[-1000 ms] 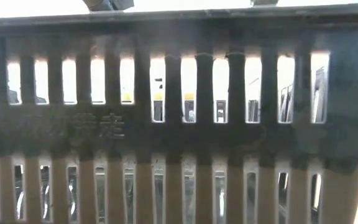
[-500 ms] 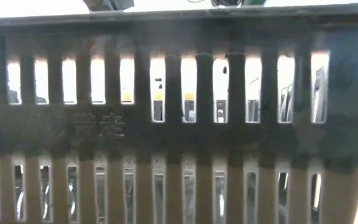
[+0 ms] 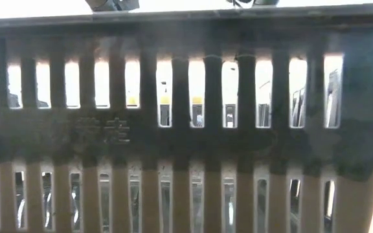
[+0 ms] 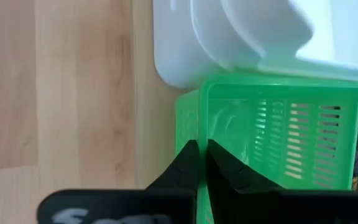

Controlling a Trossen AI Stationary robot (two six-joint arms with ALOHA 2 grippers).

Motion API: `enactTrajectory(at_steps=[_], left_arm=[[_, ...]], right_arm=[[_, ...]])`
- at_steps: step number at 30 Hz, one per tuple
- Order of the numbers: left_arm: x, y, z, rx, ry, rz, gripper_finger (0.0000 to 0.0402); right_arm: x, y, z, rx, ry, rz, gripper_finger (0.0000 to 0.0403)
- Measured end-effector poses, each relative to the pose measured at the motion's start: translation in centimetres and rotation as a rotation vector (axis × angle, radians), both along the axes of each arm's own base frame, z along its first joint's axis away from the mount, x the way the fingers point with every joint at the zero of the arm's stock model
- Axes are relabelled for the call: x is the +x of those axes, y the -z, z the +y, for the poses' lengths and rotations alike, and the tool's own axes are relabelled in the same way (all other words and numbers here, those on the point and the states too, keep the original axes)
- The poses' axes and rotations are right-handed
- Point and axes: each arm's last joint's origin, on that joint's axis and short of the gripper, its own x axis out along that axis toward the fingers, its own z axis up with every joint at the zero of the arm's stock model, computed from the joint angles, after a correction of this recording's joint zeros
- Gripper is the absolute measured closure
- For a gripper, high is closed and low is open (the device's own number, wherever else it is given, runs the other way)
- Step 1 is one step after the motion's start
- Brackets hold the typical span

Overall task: Stack baskets on shelf by color
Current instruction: Put the top right green bin on the shelf, then stack the right green bin on top of the other green bin on the shelf

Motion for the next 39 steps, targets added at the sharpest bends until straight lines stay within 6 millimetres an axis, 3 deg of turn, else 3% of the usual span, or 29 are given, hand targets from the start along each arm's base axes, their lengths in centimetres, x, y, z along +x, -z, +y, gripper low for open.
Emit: enactTrajectory(at_steps=[8, 14, 24, 33, 36, 39], left_arm=[[-0.1, 0.0, 0.4, 0.002, -0.013, 0.006, 0.0092], [-0.3, 0.1, 0.7, -0.004, -0.028, 0.004, 0.0092], [-0.3, 0.1, 0.7, -0.003, -0.028, 0.007, 0.0092], [-0.3, 0.2, 0.6, -0.007, -0.028, 0.022, 0.0092], [-0.4, 0.3, 0.6, -0.011, -0.03, 0.023, 0.0092], [-0.4, 0.3, 0.5, -0.015, -0.026, 0.033, 0.0092]], right_arm=[[-0.4, 0.3, 0.1, 0.056, 0.065, 0.019, 0.0391], [-0.1, 0.2, 0.3, 0.137, 0.026, -0.036, 0.0354], [-1.0, -0.6, 0.8, 0.072, 0.103, -0.035, 0.0314], [-5.5, -4.0, 5.9, 0.21, 0.076, -0.141, 0.0312], [-6.3, -2.7, 8.0, 0.384, 0.034, -0.14, 0.0312], [-6.3, 0.5, 10.4, 0.527, 0.028, -0.085, 0.0312]])
